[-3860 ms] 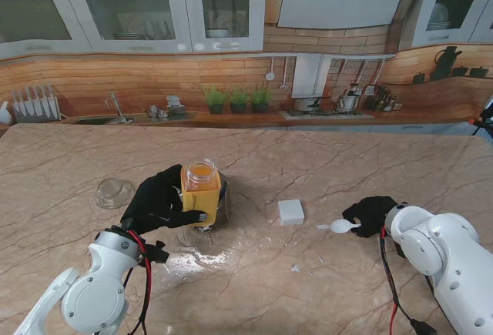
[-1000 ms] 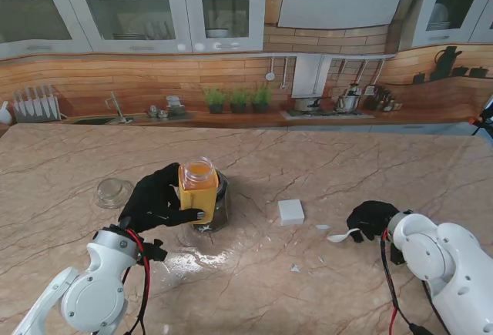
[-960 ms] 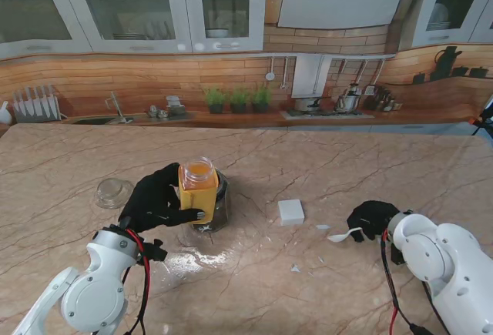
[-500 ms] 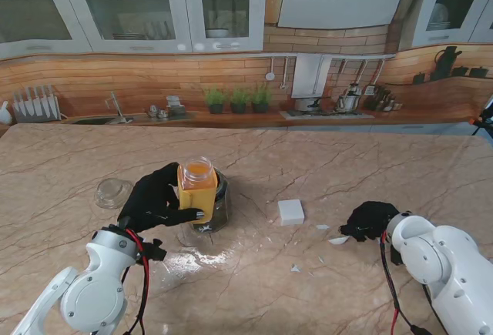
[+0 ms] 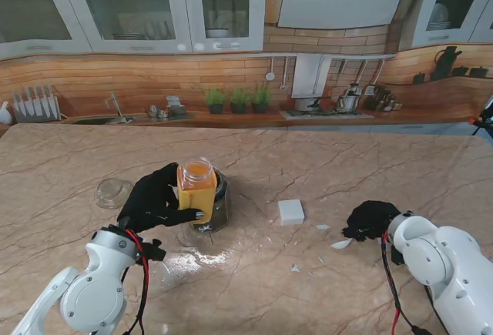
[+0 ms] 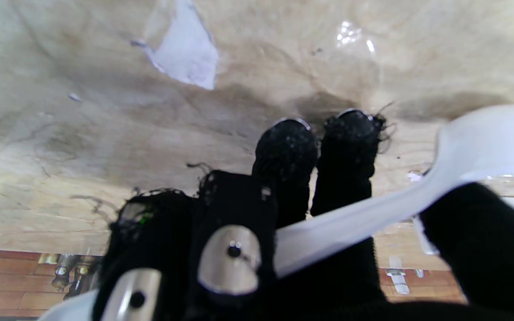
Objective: Portion coffee beans from the glass jar into the coffee jar
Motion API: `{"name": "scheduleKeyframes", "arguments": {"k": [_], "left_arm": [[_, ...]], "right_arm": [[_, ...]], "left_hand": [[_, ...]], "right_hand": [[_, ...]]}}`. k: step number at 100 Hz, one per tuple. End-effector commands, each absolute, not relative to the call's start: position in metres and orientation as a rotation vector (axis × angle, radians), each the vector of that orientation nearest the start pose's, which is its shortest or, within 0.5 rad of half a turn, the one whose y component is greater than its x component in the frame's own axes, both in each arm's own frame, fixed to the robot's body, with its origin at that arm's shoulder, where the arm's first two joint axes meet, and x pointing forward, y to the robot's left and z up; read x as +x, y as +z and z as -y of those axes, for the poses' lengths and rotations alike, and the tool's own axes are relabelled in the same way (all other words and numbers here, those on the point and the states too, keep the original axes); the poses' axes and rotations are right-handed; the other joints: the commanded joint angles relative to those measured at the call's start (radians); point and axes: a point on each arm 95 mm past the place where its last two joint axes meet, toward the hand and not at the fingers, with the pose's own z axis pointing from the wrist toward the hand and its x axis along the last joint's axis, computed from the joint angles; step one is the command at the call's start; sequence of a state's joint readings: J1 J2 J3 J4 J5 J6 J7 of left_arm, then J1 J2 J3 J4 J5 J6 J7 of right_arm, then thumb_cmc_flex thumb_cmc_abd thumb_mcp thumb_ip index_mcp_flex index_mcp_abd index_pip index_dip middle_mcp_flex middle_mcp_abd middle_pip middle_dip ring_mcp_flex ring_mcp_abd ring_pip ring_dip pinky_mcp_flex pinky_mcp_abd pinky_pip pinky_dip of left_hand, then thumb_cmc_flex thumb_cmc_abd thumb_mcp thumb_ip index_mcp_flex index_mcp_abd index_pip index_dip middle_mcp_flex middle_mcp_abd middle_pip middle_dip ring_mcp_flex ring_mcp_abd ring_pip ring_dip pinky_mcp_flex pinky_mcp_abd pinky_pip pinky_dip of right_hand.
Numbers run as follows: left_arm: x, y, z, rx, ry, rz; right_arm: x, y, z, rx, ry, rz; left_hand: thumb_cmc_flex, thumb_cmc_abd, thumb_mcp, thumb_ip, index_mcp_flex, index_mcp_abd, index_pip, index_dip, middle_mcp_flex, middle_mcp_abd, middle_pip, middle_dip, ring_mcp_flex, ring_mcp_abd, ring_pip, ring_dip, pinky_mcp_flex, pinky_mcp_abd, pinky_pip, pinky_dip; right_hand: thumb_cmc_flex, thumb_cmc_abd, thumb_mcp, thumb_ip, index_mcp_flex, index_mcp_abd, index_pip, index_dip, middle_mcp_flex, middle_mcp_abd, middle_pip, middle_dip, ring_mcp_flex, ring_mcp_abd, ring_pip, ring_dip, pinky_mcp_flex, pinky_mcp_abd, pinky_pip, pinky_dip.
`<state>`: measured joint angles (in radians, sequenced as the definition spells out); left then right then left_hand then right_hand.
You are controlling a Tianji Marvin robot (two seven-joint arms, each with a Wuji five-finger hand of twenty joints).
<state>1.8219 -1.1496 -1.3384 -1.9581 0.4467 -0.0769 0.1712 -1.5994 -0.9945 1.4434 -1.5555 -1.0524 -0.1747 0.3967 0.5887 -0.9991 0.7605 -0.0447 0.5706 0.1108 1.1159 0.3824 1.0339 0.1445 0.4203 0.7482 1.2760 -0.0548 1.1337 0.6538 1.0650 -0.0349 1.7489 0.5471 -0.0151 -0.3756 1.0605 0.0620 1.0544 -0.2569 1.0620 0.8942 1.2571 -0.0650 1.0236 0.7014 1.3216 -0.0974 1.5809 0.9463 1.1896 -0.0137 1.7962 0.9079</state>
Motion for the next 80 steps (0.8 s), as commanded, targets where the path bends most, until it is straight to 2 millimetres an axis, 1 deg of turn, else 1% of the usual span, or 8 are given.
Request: {"name": "scheduleKeyframes", "arguments": {"k": [1, 8, 18, 28, 40, 52, 67, 80], "left_arm": [[0.335, -0.252, 0.017, -1.555, -2.117, -0.892], [0.336, -0.252, 0.017, -1.555, -2.116, -0.89], [0.336, -0.252, 0.017, -1.554, -2.117, -0.888], [0.336, -0.252, 0.017, -1.553, -2.118, -0.888], [0.336, -0.252, 0.017, -1.554, -2.116, -0.888], [0.336, -0.252, 0.017, -1.555, -2.114, -0.886], [0.336, -0.253, 0.017, -1.553, -2.112, -0.885], [0.336, -0.253, 0.017, -1.55, -2.112, -0.885]], "right_arm": [[0.397, -0.339, 0.108, 1.32, 1.059, -1.843], [0.398, -0.337, 0.109, 1.268, 1.068, -1.853], [0.399, -0.334, 0.109, 1.209, 1.093, -1.848], [0.401, -0.332, 0.107, 1.185, 1.117, -1.83], [0.403, -0.332, 0.105, 1.196, 1.142, -1.8], [0.405, -0.334, 0.102, 1.215, 1.168, -1.763], [0.406, -0.336, 0.098, 1.266, 1.203, -1.719], [0.408, -0.336, 0.095, 1.288, 1.228, -1.692]], "left_hand": [[0.172, 0.221, 0.343, 0.121, 0.124, -0.173, 0.163, 0.06, 0.138, -0.086, 0.1, 0.069, -0.003, 0.063, -0.046, 0.007, 0.007, -0.034, 0.06, -0.014], [0.172, 0.219, 0.344, 0.122, 0.125, -0.172, 0.164, 0.06, 0.139, -0.085, 0.101, 0.069, -0.003, 0.064, -0.046, 0.008, 0.007, -0.033, 0.06, -0.014], [0.17, 0.22, 0.345, 0.122, 0.126, -0.173, 0.163, 0.06, 0.139, -0.088, 0.101, 0.068, -0.003, 0.063, -0.046, 0.008, 0.007, -0.033, 0.06, -0.015], [0.171, 0.22, 0.345, 0.122, 0.125, -0.172, 0.163, 0.06, 0.139, -0.087, 0.1, 0.068, -0.003, 0.063, -0.046, 0.008, 0.007, -0.033, 0.06, -0.015], [0.172, 0.221, 0.344, 0.122, 0.124, -0.173, 0.163, 0.06, 0.139, -0.087, 0.101, 0.069, -0.003, 0.061, -0.046, 0.008, 0.007, -0.033, 0.061, -0.015], [0.173, 0.22, 0.344, 0.122, 0.125, -0.171, 0.163, 0.06, 0.14, -0.084, 0.101, 0.069, -0.003, 0.065, -0.045, 0.008, 0.007, -0.034, 0.061, -0.015], [0.172, 0.219, 0.345, 0.123, 0.125, -0.171, 0.163, 0.06, 0.14, -0.084, 0.102, 0.069, -0.003, 0.062, -0.043, 0.009, 0.007, -0.035, 0.063, -0.014], [0.172, 0.22, 0.344, 0.122, 0.125, -0.171, 0.164, 0.06, 0.138, -0.085, 0.101, 0.068, -0.003, 0.061, -0.043, 0.008, 0.007, -0.037, 0.062, -0.014]], "right_hand": [[0.087, -0.154, 0.05, -0.096, -0.02, -0.053, 0.044, -0.022, 0.057, 0.016, 0.011, -0.004, -0.002, -0.025, 0.022, -0.003, 0.044, -0.156, 0.298, -0.015], [0.143, -0.281, 0.038, -0.18, -0.026, -0.091, 0.053, -0.029, 0.069, -0.015, 0.01, -0.007, 0.0, -0.066, 0.018, 0.005, 0.044, -0.2, 0.298, -0.032], [0.241, -0.478, 0.092, -0.346, -0.032, -0.118, 0.067, -0.076, 0.096, -0.026, 0.017, -0.007, 0.002, -0.13, 0.027, 0.028, 0.046, -0.252, 0.298, -0.024], [0.291, -0.508, 0.077, -0.387, -0.036, -0.09, 0.079, -0.137, 0.12, -0.004, 0.027, -0.004, 0.003, -0.167, 0.042, 0.048, 0.049, -0.265, 0.298, 0.001], [0.342, -0.399, -0.01, -0.381, -0.08, -0.062, 0.078, -0.185, 0.126, 0.004, 0.037, 0.001, 0.004, -0.171, 0.044, 0.058, 0.05, -0.26, 0.298, 0.015], [0.386, -0.322, -0.06, -0.38, -0.149, -0.047, 0.078, -0.226, 0.123, -0.019, 0.046, 0.003, 0.003, -0.162, 0.038, 0.058, 0.049, -0.258, 0.298, 0.013], [0.437, -0.346, -0.043, -0.367, -0.197, -0.022, 0.098, -0.307, 0.121, -0.037, 0.04, -0.007, 0.002, -0.137, 0.026, 0.057, 0.047, -0.25, 0.298, 0.009], [0.413, -0.415, 0.067, -0.286, -0.204, -0.007, 0.117, -0.343, 0.109, -0.011, 0.008, -0.044, 0.001, -0.099, 0.002, 0.053, 0.042, -0.265, 0.288, -0.017]]}}
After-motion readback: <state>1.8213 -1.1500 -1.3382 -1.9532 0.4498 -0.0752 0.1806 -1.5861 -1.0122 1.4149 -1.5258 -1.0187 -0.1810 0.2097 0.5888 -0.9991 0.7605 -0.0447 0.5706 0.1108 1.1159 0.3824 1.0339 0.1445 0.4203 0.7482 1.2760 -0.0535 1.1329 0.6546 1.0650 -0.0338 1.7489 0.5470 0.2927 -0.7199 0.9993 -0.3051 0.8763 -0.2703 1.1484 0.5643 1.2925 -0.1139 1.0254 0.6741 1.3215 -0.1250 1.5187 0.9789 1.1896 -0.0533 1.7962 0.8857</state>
